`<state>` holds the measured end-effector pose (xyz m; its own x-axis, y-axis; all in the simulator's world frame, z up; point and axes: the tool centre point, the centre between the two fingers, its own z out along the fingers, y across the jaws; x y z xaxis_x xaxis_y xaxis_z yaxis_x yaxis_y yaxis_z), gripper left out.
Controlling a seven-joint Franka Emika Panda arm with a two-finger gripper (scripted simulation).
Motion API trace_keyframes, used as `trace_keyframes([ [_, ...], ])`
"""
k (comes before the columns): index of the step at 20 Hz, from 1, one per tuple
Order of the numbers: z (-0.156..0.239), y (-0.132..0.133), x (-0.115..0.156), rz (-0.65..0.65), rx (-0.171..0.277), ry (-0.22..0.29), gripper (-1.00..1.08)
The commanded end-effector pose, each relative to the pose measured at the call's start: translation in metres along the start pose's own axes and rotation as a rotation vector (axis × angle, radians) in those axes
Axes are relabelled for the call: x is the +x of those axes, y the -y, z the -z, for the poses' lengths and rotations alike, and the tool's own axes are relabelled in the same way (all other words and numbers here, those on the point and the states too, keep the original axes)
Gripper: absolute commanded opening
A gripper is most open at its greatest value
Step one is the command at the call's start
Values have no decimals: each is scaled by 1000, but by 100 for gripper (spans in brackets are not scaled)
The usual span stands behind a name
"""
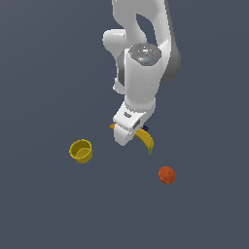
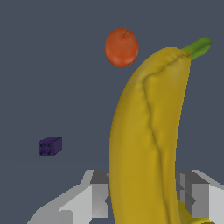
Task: Pick up a designated object from a clutter of objects.
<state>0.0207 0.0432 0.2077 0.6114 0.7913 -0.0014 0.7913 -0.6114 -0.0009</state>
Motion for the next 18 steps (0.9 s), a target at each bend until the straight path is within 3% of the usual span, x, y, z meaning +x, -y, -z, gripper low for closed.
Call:
trace_keyframes([
  [1, 29, 6, 1, 0, -1, -1, -100],
  [10, 110, 22, 6, -1, -1, -2, -100],
  [18, 146, 27, 9, -3, -1, -1, -100],
])
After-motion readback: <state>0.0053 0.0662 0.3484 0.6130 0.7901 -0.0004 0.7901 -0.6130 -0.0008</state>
